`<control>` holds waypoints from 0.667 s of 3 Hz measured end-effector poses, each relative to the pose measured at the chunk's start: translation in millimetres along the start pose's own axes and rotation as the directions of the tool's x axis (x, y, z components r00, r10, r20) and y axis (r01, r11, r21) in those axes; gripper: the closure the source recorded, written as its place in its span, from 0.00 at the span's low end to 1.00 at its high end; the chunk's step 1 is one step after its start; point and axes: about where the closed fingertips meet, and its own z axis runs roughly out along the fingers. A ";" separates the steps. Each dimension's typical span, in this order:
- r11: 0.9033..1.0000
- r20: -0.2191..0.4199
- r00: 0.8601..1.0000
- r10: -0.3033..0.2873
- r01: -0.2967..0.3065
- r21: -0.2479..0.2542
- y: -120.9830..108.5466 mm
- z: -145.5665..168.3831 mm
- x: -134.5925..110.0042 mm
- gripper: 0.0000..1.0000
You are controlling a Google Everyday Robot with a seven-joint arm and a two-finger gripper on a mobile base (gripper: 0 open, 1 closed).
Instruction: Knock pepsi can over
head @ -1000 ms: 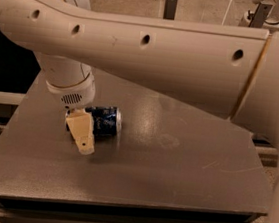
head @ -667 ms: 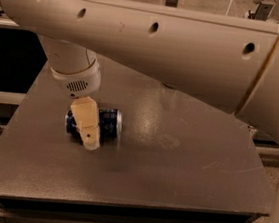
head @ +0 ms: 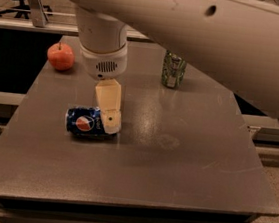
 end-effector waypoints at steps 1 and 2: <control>0.995 0.092 0.996 -0.015 0.006 0.101 -10.6 -18.4 8.1 0.00; 0.985 0.118 0.993 0.014 -0.034 0.172 -27.9 -35.0 15.9 0.00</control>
Offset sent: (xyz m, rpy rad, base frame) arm 0.0484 -0.0132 0.0640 0.2195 -0.2121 -0.0621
